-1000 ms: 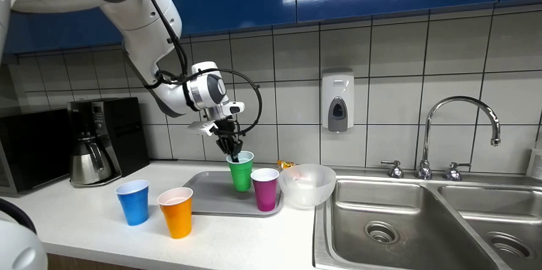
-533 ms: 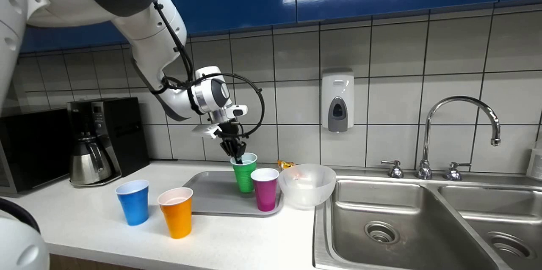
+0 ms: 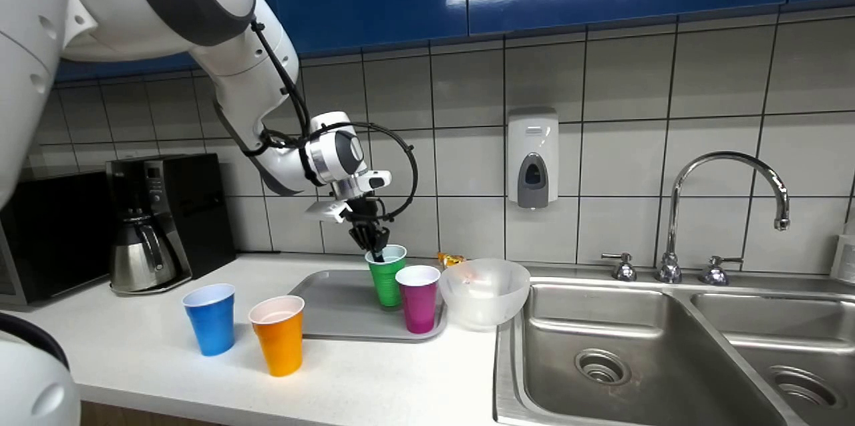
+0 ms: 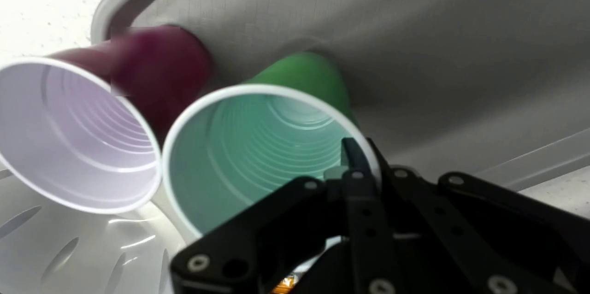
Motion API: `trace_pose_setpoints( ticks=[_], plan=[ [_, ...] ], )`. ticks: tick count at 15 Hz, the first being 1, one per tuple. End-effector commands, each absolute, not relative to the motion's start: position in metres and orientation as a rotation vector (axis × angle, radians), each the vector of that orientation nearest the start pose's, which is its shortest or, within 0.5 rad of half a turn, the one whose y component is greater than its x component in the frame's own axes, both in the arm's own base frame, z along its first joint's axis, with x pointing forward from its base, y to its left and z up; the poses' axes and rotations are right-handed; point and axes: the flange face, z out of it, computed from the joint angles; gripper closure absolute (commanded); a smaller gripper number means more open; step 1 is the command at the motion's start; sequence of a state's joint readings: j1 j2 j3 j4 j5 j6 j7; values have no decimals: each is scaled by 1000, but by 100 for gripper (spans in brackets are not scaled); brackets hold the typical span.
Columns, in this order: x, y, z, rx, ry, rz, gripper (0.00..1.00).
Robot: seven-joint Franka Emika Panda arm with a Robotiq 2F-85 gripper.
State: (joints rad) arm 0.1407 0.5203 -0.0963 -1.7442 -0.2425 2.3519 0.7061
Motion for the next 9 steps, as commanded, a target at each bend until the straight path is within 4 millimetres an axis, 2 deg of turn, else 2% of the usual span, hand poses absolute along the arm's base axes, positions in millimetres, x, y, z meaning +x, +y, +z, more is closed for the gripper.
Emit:
trace_pose_setpoints(
  ticks=[1, 9],
  plan=[
    [684, 35, 289, -3234, 804, -265, 99],
    [692, 36, 282, -3246, 812, -252, 99]
  ],
)
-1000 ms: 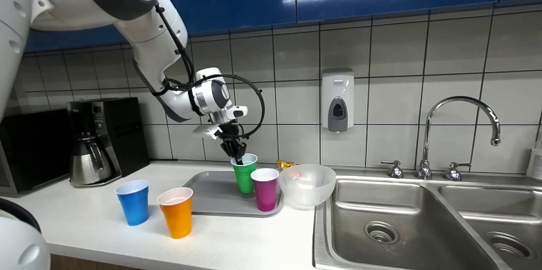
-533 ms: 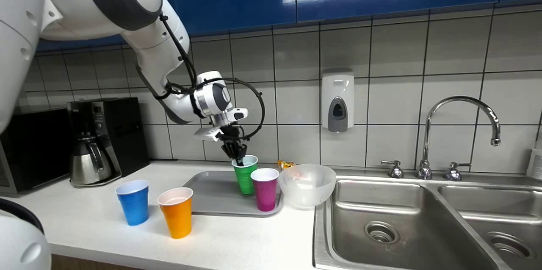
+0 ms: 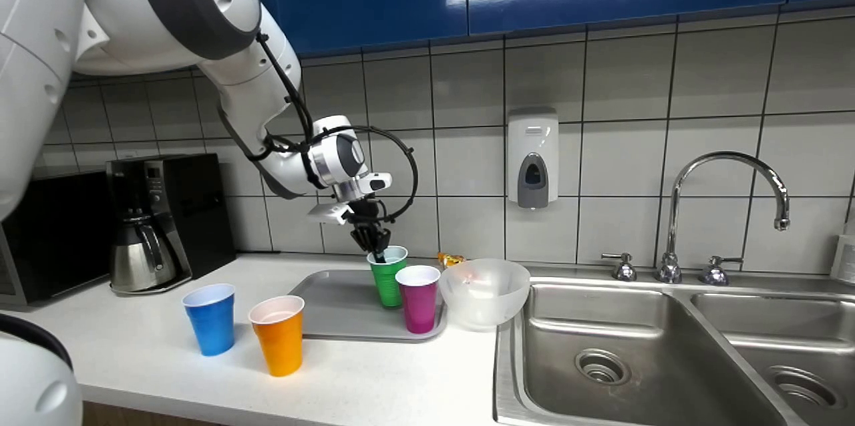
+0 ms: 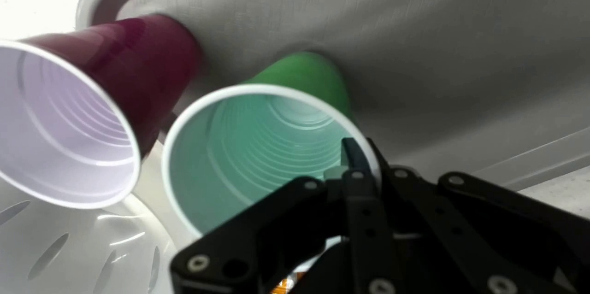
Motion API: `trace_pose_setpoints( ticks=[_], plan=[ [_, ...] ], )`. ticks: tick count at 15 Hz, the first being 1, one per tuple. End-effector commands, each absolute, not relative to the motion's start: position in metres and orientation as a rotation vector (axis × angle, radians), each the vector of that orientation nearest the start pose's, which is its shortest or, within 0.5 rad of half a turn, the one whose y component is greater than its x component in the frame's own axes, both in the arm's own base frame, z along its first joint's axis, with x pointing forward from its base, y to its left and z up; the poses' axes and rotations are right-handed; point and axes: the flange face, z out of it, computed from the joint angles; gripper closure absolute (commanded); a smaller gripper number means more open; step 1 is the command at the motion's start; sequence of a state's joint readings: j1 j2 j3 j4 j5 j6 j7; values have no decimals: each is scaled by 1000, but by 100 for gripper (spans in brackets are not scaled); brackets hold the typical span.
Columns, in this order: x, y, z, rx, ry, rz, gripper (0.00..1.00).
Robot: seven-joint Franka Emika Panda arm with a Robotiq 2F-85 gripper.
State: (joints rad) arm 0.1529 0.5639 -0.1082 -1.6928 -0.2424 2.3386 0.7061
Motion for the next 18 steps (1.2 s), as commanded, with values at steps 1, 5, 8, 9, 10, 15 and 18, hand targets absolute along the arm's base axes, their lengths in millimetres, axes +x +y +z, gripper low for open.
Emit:
trace_pose_setpoints(
  ticks=[1, 5, 8, 9, 10, 15, 18],
  plan=[
    [692, 36, 281, -3245, 825, -245, 99],
    [691, 35, 277, -3275, 849, -222, 67],
    [687, 36, 285, -3283, 849, -226, 46],
    [686, 37, 289, -3287, 846, -249, 38],
    [684, 39, 294, -3286, 830, -270, 31],
    [670, 51, 317, -3294, 763, -336, 0],
    [658, 54, 330, -3288, 739, -373, 0]
  ],
)
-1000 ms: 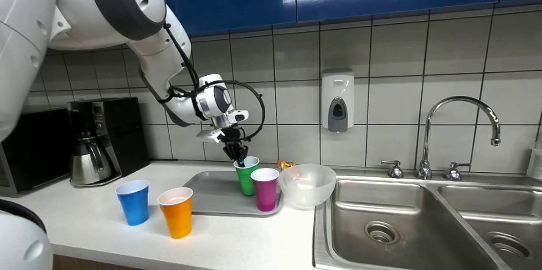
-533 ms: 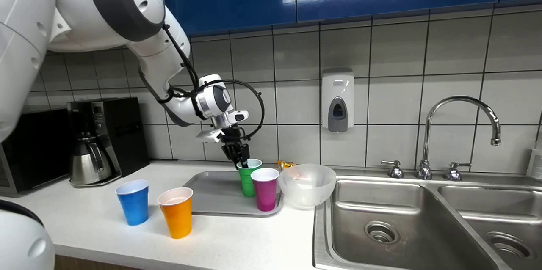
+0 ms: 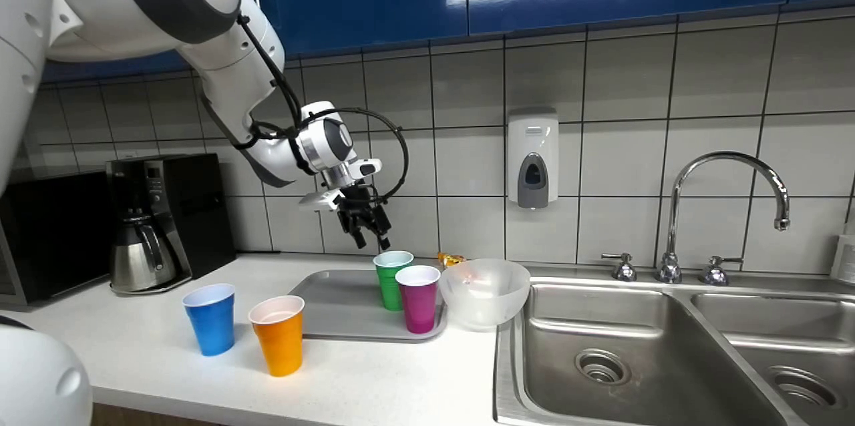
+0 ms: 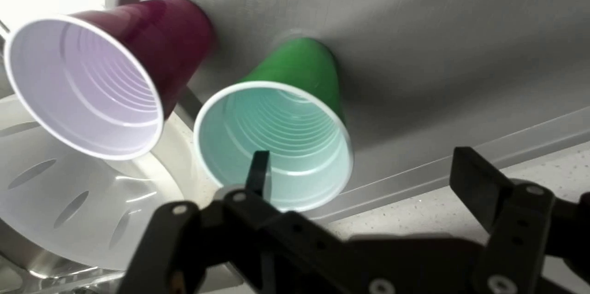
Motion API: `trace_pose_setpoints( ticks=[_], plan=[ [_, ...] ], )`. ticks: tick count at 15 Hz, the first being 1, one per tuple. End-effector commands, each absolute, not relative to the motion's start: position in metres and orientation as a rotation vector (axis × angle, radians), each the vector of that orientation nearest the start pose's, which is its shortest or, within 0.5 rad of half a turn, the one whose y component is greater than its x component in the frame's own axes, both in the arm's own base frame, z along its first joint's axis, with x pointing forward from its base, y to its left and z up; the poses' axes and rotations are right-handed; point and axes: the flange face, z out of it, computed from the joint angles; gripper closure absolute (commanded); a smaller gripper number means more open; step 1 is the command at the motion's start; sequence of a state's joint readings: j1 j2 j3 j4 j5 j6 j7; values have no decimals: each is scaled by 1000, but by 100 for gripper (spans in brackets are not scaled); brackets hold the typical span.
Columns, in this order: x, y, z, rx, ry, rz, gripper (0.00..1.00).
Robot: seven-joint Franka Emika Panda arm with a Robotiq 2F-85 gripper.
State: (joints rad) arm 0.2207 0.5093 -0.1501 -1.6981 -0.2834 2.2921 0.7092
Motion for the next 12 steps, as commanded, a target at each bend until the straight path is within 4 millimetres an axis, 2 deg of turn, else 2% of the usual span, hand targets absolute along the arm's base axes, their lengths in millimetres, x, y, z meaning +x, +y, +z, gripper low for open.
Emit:
trace_pose_setpoints(
  ticks=[1, 6, 12],
  plan=[
    [653, 53, 333, -3298, 733, -395, 0],
    [623, 46, 346, -3299, 730, -401, 0],
    [574, 54, 360, -3248, 665, -335, 0]
  ],
)
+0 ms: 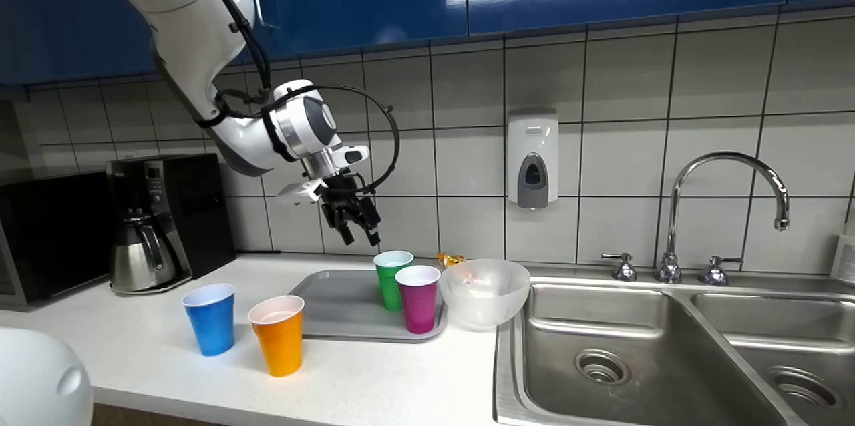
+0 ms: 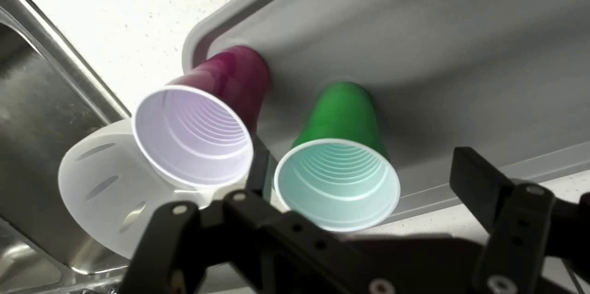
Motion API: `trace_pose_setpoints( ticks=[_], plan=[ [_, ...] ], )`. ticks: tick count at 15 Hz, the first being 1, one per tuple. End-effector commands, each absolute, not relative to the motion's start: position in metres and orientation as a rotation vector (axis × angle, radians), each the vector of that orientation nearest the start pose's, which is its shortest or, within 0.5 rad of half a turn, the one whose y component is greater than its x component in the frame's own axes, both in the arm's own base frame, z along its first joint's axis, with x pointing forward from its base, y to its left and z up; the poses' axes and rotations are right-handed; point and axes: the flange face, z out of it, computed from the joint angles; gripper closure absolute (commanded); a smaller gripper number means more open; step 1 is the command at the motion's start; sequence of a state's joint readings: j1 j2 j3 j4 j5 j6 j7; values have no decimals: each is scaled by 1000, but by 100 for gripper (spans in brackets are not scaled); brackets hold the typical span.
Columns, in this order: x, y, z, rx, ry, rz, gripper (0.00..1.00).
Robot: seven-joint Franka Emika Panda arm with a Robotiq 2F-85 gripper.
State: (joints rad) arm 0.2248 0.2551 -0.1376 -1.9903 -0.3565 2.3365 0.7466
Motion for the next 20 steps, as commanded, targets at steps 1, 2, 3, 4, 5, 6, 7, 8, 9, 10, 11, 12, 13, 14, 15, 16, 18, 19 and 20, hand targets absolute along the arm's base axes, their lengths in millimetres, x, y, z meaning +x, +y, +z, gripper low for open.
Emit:
trace_pose_setpoints(
  ticks=[1, 2, 3, 4, 5, 6, 7, 8, 9, 10, 11, 12, 13, 14, 15, 16, 18, 19, 20],
  plan=[
    [568, 55, 363, -3241, 646, -310, 0],
    [560, 57, 365, -3234, 622, -293, 0],
    [554, 59, 367, -3231, 601, -283, 0],
    [547, 61, 368, -3226, 553, -271, 0],
    [541, 63, 369, -3226, 475, -257, 0],
    [535, 64, 370, -3231, 418, -245, 0],
    [530, 64, 372, -3230, 364, -228, 0],
    [525, 62, 374, -3236, 317, -216, 0],
    [521, 61, 376, -3234, 278, -201, 0],
    [517, 58, 378, -3229, 241, -190, 0],
    [512, 56, 379, -3225, 204, -182, 0],
    [507, 53, 379, -3220, 171, -173, 0],
    [501, 51, 379, -3214, 134, -163, 0],
    [496, 49, 379, -3206, 98, -155, 0],
    [492, 48, 378, -3201, 65, -143, 0],
    [489, 45, 377, -3205, 37, -147, 0],
    [482, 41, 375, -3195, -21, -126, 0],
    [478, 39, 373, -3188, -52, -117, 0],
    [475, 38, 372, -3189, -85, -119, 0]
  ],
)
